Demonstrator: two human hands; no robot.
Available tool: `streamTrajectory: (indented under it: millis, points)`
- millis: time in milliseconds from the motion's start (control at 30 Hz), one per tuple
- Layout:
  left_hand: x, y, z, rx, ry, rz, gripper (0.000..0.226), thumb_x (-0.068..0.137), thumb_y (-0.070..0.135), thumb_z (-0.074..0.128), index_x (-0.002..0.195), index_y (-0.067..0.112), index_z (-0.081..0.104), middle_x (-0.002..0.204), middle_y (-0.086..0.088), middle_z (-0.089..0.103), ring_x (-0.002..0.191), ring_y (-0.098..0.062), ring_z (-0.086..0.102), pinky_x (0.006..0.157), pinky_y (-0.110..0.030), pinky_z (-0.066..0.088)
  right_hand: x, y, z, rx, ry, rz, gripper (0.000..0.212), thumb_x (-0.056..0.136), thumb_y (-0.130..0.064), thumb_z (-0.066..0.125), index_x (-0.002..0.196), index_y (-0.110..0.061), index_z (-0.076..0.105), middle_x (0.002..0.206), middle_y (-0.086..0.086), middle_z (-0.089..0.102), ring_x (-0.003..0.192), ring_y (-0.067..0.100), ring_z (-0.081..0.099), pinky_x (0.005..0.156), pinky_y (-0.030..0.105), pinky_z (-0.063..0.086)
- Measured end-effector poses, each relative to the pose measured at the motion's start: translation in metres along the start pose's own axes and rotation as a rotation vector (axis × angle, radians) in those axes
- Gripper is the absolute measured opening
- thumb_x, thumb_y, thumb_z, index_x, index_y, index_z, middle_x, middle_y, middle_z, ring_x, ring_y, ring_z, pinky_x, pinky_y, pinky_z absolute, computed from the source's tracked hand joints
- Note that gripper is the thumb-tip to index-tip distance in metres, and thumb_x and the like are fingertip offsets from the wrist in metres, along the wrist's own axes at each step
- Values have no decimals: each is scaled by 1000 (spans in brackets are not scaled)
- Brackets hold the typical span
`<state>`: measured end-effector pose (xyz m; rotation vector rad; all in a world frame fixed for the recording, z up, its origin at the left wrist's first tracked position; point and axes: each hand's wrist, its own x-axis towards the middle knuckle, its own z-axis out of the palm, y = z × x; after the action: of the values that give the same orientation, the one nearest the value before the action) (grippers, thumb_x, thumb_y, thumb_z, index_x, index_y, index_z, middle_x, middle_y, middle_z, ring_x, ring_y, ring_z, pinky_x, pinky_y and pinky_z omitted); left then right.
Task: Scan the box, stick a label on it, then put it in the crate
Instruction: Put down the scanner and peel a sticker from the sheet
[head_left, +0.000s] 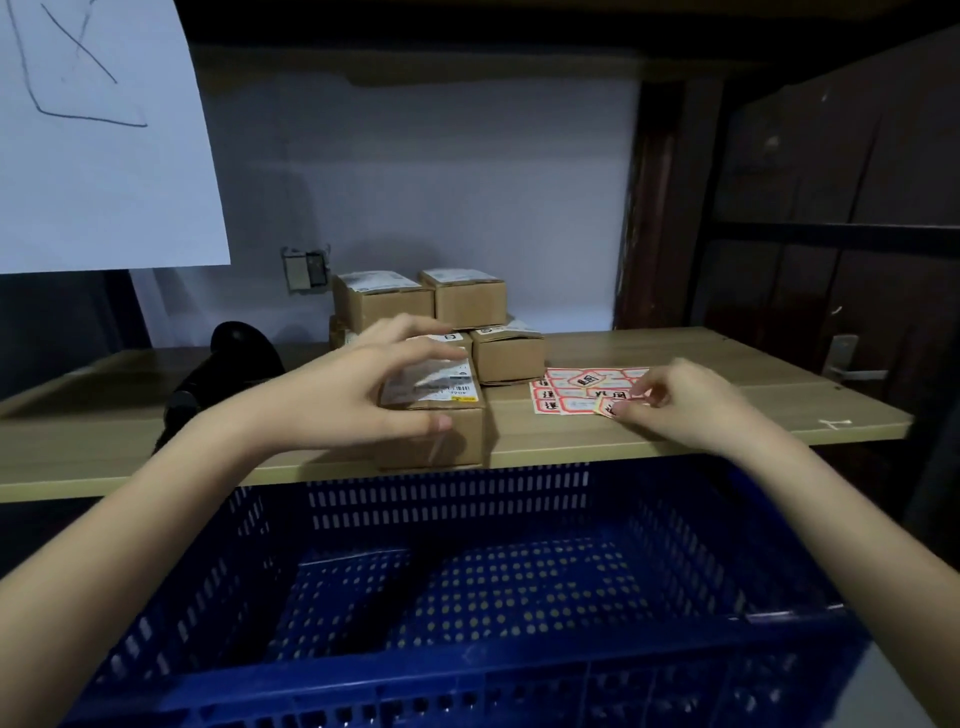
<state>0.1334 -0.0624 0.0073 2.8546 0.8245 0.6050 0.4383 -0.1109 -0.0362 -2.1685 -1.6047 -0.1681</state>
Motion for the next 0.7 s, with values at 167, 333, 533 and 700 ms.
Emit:
streamTrajectory:
  millis: [167,333,533,700]
  points:
    - [14,23,9,61,38,114,61,71,62,48,127,39,49,145,15,28,139,2,19,111,-21,19,3,11,12,49,-17,53,43,77,-52,64,103,-18,71,105,8,64,107,25,56,86,30,43]
    - [18,34,15,48,93,129,56,74,59,45,124,34,53,143,13,32,140,3,14,110,-17,15,5,12,13,208,71,19,12,78,-27,72,79,-17,65,74,1,58,72,18,54,70,29,41]
    - [17,52,23,-73,313,-43,35,81,47,58,107,25,65,106,10,59,102,-1,48,87,-13,36,-18,-11,-15,859,99,-63,5,76,-3,73,76,-7,71,47,-6,66,40,-5,56,45,5,42]
    - [13,70,25,-369,413,-163,16,82,33,62,84,21,71,76,4,68,67,-1,53,59,-11,38,-44,-52,-46,1018,54,-248,6,74,-9,76,75,-14,74,58,-5,71,56,4,65,56,15,51]
